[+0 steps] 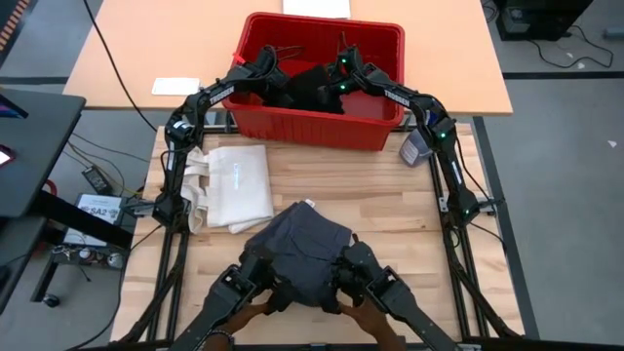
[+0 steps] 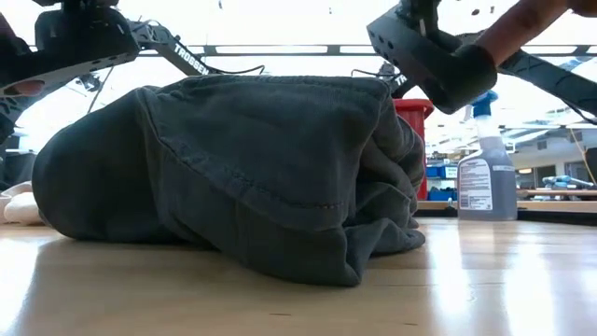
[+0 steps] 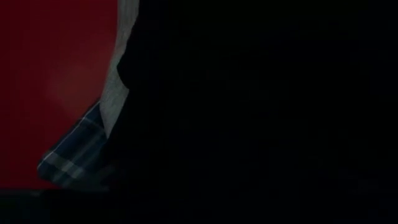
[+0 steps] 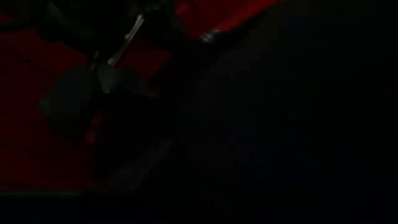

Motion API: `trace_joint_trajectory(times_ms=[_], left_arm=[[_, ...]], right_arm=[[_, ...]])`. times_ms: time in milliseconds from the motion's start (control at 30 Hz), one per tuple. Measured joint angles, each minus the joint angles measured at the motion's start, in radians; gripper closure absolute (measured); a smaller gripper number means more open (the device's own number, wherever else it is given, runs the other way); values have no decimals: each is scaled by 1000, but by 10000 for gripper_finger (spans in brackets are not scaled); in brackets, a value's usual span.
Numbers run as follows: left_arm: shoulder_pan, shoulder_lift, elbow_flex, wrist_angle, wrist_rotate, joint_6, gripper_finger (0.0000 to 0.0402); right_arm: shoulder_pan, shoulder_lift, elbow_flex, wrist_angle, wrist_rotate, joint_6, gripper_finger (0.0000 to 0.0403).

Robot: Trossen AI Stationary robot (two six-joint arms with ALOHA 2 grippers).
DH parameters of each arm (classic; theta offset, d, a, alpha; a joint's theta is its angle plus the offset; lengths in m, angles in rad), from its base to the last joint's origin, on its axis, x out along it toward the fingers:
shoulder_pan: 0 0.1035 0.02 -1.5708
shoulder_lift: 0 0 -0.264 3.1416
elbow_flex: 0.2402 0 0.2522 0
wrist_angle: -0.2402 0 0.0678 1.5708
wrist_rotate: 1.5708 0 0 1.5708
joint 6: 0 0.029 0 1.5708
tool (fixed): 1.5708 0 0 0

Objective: Sort clothes
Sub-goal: Remove the black shirt from the red bin

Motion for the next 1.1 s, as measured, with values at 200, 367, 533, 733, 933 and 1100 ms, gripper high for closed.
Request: trace_joint_trajectory(times_ms=[200, 367, 533, 733, 933, 1100], left_arm=[[-1, -14, -2, 4, 6, 11, 98], [1, -97, -2, 11, 2, 49, 98], [5, -194, -2, 13, -5, 34, 98], [3, -290, -1, 22, -5, 14, 98], [3, -367, 0, 25, -3, -6, 98], [-19, -383, 1, 10, 2, -16, 98]], right_arm=[[5, 1, 1, 2, 37, -22, 330], [6, 1, 1, 2, 20, -24, 352], [-1, -21, 1, -32, -26, 0, 352], [-1, -94, 1, -37, -66, 3, 352], [2, -183, 2, -58, -69, 3, 352], [0, -239, 2, -67, -101, 26, 352]])
